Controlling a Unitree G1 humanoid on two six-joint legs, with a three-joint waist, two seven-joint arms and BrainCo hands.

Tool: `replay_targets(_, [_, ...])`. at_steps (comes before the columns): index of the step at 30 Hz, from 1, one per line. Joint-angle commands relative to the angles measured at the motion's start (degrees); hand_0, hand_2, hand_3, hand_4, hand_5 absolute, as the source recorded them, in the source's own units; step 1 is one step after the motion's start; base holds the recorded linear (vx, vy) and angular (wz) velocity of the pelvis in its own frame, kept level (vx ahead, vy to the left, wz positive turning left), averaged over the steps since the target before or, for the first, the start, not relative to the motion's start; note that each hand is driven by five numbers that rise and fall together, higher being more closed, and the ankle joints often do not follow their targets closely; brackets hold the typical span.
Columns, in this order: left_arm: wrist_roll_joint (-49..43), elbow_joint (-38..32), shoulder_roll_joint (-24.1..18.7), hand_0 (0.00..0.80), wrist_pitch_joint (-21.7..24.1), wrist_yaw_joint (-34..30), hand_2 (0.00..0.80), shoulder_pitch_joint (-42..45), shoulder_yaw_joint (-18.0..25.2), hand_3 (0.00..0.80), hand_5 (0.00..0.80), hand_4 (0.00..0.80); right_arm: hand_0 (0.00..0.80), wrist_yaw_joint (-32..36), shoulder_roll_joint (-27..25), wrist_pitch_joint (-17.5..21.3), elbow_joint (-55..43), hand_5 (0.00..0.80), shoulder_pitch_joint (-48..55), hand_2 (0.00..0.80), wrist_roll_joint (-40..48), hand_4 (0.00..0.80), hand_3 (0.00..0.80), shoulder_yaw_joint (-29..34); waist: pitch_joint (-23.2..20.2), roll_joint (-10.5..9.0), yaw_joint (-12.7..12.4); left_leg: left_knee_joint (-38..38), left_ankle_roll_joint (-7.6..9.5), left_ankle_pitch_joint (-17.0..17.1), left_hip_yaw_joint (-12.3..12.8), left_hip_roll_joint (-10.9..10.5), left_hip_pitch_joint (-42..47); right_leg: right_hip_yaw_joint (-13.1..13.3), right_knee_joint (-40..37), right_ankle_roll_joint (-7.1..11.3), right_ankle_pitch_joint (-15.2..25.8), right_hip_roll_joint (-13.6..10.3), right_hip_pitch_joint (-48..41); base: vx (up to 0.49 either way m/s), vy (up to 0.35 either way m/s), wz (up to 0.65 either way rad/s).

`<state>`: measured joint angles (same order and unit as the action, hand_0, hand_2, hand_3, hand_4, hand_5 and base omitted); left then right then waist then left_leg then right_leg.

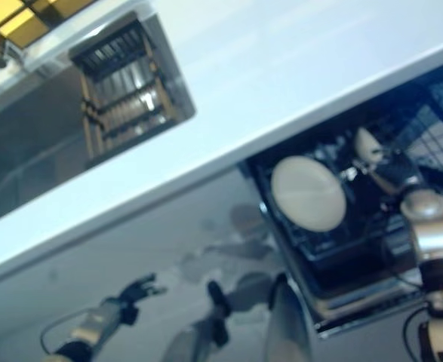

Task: Take plates into dishwasher

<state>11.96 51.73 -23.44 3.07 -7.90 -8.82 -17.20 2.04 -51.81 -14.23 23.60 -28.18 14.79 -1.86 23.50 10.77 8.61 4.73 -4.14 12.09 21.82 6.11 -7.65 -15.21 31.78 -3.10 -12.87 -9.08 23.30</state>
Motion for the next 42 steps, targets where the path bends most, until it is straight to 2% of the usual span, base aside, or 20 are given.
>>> replay_targets(1, [-1.89, 1.38, -0.39, 0.0, 0.55, 0.28, 0.0, -0.62, 1.6, 0.0, 0.0, 0.0, 0.0, 0.04, 3.97, 0.15, -1.68, 0.0, 1.45, 0.0, 1.26, 0.0, 0.0, -0.14, 2.31, -3.6, 1.12, -3.95, 0.33, -10.75, -0.15, -0.04, 4.75, 0.53, -14.04, -0.22, -0.48, 4.31, -9.01, 0.0, 0.0, 0.0])
replay_targets(11, [-1.63, 1.47, -0.25, 0.0, 0.68, 0.29, 0.0, -0.42, 1.85, 0.0, 0.0, 0.0, 0.0, -1.22, 2.53, 1.0, -2.54, 0.0, 1.29, 0.0, -4.83, 0.0, 0.0, -0.41, 2.46, -3.5, 1.1, -4.2, 0.32, -10.76, -0.07, -0.02, 4.53, 0.51, -13.98, -0.22, -0.56, 4.2, -9.07, 0.0, 0.0, 0.0])
replay_targets(15, [-1.78, 1.54, 0.19, 0.0, 1.2, 0.6, 0.0, 0.27, 1.98, 0.0, 0.0, 0.0, 0.0, -3.62, 2.19, 3.32, -4.72, 0.0, 1.78, 0.0, -5.36, 0.0, 0.0, 0.62, 2.47, -3.47, 1.18, -3.98, 0.39, -10.89, -0.25, -0.09, 4.74, 0.59, -14.11, -0.16, -0.59, 4.28, -9.37, 0.0, 0.0, 0.0])
replay_targets(18, [-2.06, 1.46, 0.63, 0.0, 1.52, 0.93, 0.0, 0.93, 2.07, 0.0, 0.0, 0.0, 0.0, -6.44, 1.75, 5.66, -8.03, 0.0, 2.51, 0.0, -9.01, 0.0, 0.0, 1.67, 2.4, -3.5, 1.36, -3.59, 0.45, -11.03, -0.34, -0.2, 5.09, 0.67, -14.61, 0.0, -0.39, 4.44, -9.77, 0.007, 0.01, 0.0])
replay_targets(19, [-2.05, 1.26, 0.81, 0.0, 1.49, 1.02, 0.0, 1.26, 2.31, 0.0, 0.0, 0.0, 0.0, -7.9, 1.55, 5.59, -10.49, 0.0, 2.97, 0.0, -7.18, 0.0, 0.0, 2.63, 2.32, -3.6, 1.5, -3.44, 0.52, -11.03, -0.23, -0.23, 5.2, 0.76, -14.78, 0.02, -0.23, 4.58, -9.82, 0.022, 0.036, -0.01])
replay_targets(26, [-2.04, 2.36, 1.78, 0.0, 2.41, 1.79, 0.0, 2.22, 3.47, 0.0, 0.0, 0.0, 0.0, -13.69, 3.31, 9.4, -21.47, 0.0, 9.36, 0.0, -9.95, 0.0, 0.0, 8.3, 1.65, -4.74, 3.31, -3.03, 0.81, -12.15, 0.92, -0.24, 6.18, 1.61, -17.31, 0.91, 0.72, 5.36, -11.17, 0.015, 0.054, -0.05])
replay_targets(36, [-2.07, 4.93, 2.55, 0.0, 4.13, 1.86, 0.0, 3.27, 4.27, 0.0, 0.0, 0.0, 0.0, -15.63, 0.4, 12.25, -27.99, 0.0, 13.76, 0.0, -7.14, 0.0, 0.0, 15.03, -0.44, -6.05, 4.68, -4.32, 1.04, -13.63, 3.34, -0.16, 7.35, 2.39, -21.1, 1.56, 2.38, 6.04, -13.65, 0.021, 0.081, -0.09])
replay_targets(42, [-2.98, 6.57, 2.78, 0.0, 4.54, 2.09, 0.0, 4.03, 4.39, 0.0, 0.0, 0.0, 0.0, -19.3, -2.09, 13.61, -30.81, 0.0, 16.67, 0.0, -4.69, 0.0, 0.0, 19.39, -2.33, -7.4, 5.4, -5.23, 1.74, -15.5, 5.03, -0.39, 8.46, 3.64, -23.82, 2.31, 4.13, 6.44, -15.28, 0.011, 0.11, -0.16])
